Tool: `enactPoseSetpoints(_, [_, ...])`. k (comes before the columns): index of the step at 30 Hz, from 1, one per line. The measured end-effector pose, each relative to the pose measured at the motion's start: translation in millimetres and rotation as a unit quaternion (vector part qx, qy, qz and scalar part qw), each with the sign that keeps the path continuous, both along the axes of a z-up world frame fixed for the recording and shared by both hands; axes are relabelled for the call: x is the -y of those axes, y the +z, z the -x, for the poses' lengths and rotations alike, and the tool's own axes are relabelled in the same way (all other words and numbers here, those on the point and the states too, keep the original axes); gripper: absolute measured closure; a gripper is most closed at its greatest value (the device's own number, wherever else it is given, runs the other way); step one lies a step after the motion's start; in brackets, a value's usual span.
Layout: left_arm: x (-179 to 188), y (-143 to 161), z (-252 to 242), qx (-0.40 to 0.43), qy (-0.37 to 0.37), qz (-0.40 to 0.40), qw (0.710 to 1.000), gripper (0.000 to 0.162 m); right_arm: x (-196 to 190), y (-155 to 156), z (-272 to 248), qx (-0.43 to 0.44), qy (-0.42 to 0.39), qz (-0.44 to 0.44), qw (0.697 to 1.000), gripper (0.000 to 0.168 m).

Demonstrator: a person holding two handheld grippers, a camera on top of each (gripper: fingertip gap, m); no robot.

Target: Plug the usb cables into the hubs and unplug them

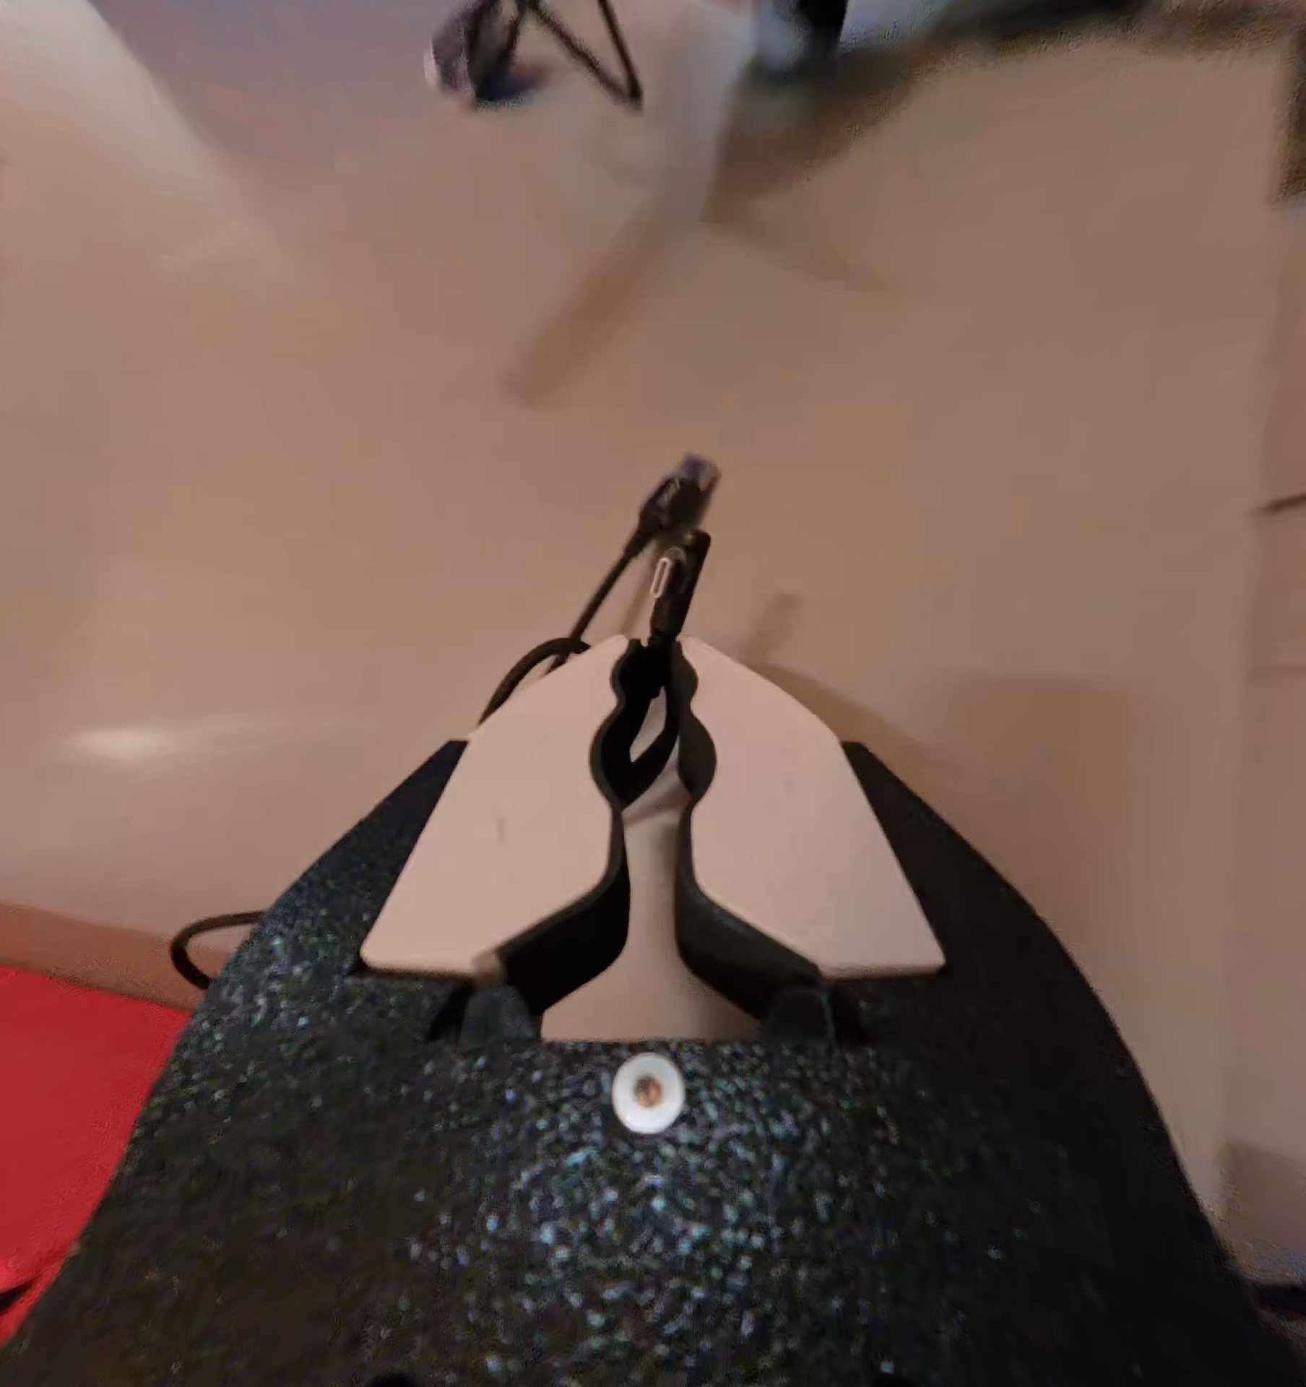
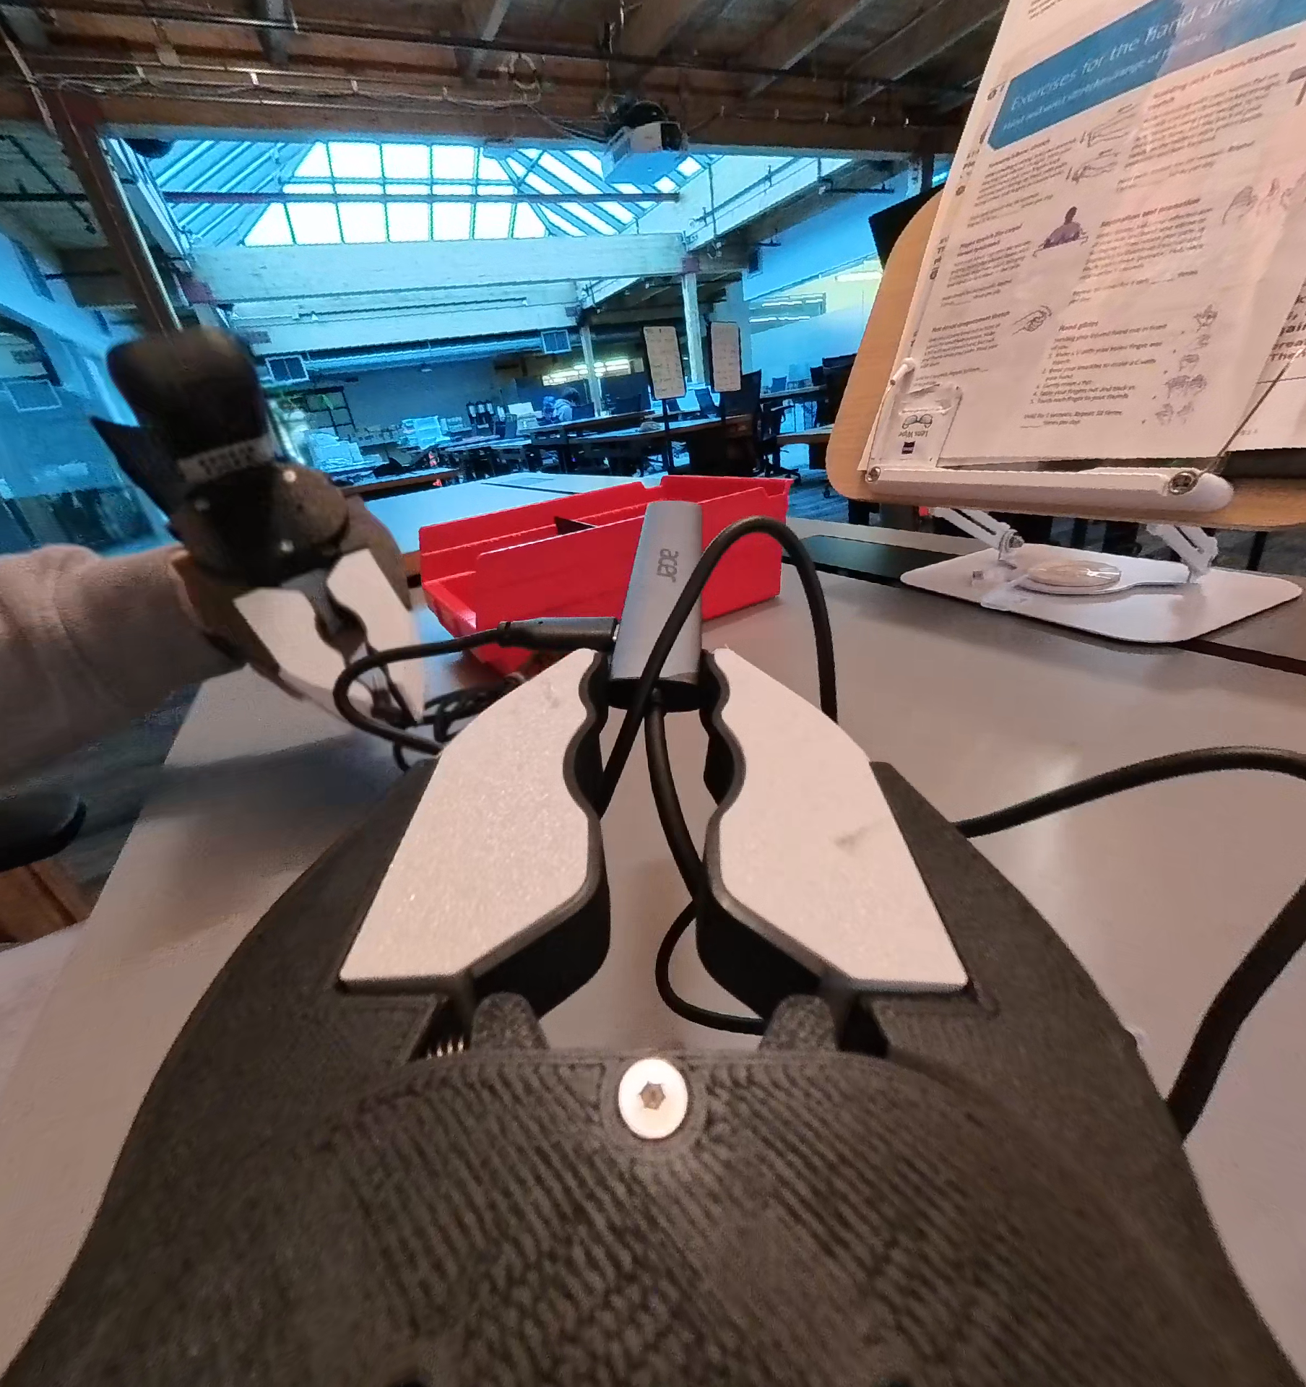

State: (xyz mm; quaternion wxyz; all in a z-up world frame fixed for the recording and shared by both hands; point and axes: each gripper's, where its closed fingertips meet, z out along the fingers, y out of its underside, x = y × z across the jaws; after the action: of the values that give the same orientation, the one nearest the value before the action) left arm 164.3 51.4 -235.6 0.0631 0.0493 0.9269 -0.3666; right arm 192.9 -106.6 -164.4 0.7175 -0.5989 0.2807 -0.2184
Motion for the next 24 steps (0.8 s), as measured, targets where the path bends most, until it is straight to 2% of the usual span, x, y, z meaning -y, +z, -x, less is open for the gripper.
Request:
enactPoseSetpoints(1, [-1,17,2,-0.038,0.003,0.020,0.999,0.156,0,0,0,0.000,0.001,0.001,1.000,0.145])
enactPoseSetpoints(4, [-7,69,4,-0.186,0.003,0.063,0.981,0.157,-1,-1,0,0.000,0.002,0.003,1.000,0.145])
enactPoseSetpoints(7, [-20,126,9,-0.343,-0.042,0.103,0.933,0.157,0,0,1,0.002,0.003,-0.001,1.000,0.145])
enactPoseSetpoints(9, [-39,151,14,-0.417,-0.097,0.077,0.901,0.157,1,1,1,0.004,0.002,-0.006,1.000,0.145])
enactPoseSetpoints(11, [-57,156,13,-0.442,-0.118,0.010,0.889,0.157,1,2,2,0.005,0.004,-0.008,1.000,0.145])
enactPoseSetpoints(14, [-67,141,15,-0.470,-0.130,-0.124,0.864,0.156,1,2,1,0.002,0.006,-0.010,1.000,0.145])
enactPoseSetpoints(16, [-54,116,15,-0.473,-0.133,-0.196,0.848,0.156,2,2,1,0.002,0.007,-0.014,1.000,0.145])
enactPoseSetpoints(19, [-15,62,5,-0.411,-0.131,-0.263,0.863,0.156,6,5,2,0.006,0.006,-0.027,1.000,0.145])
enactPoseSetpoints(24, [60,-7,-22,-0.245,-0.148,-0.266,0.920,0.155,14,10,4,0.015,0.002,-0.056,0.998,0.145])
